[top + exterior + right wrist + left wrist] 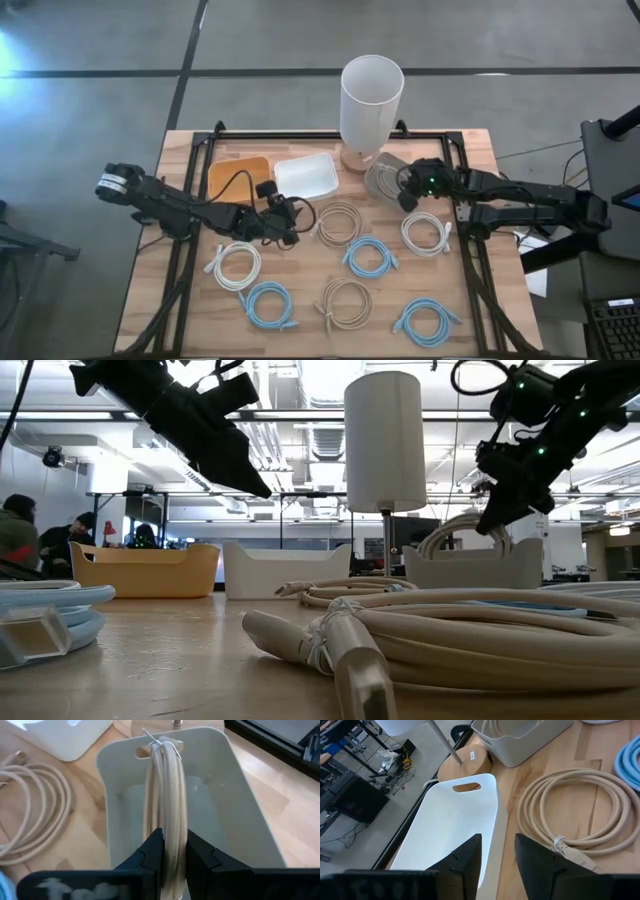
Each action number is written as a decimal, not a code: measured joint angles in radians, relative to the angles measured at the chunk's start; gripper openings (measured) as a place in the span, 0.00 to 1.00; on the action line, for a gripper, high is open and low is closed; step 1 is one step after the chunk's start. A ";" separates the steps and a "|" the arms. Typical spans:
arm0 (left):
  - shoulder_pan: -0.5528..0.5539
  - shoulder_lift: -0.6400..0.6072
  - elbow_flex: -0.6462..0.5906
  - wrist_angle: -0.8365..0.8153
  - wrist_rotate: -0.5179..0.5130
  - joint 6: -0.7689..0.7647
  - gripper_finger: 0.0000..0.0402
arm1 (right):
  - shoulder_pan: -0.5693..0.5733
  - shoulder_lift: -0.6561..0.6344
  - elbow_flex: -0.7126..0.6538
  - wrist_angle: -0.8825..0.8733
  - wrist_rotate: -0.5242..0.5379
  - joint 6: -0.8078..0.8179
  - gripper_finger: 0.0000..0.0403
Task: Pick & Place USB Port
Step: Put the left brown USB cable into the gray bin, then put the top brown USB cable into the gray bin
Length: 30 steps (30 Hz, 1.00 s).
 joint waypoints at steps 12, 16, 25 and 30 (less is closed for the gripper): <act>0.001 0.000 0.000 0.000 0.000 0.000 0.33 | -0.016 0.040 -0.002 0.005 0.044 -0.062 0.28; 0.001 0.000 0.000 0.000 0.000 0.000 0.33 | -0.016 0.039 0.018 -0.006 0.137 -0.103 0.33; 0.000 0.000 0.000 0.000 0.000 0.000 0.33 | -0.014 0.040 0.139 -0.002 0.142 -0.108 0.36; 0.000 0.000 0.000 0.000 0.001 -0.001 0.33 | 0.022 0.041 0.171 0.010 0.061 -0.052 0.36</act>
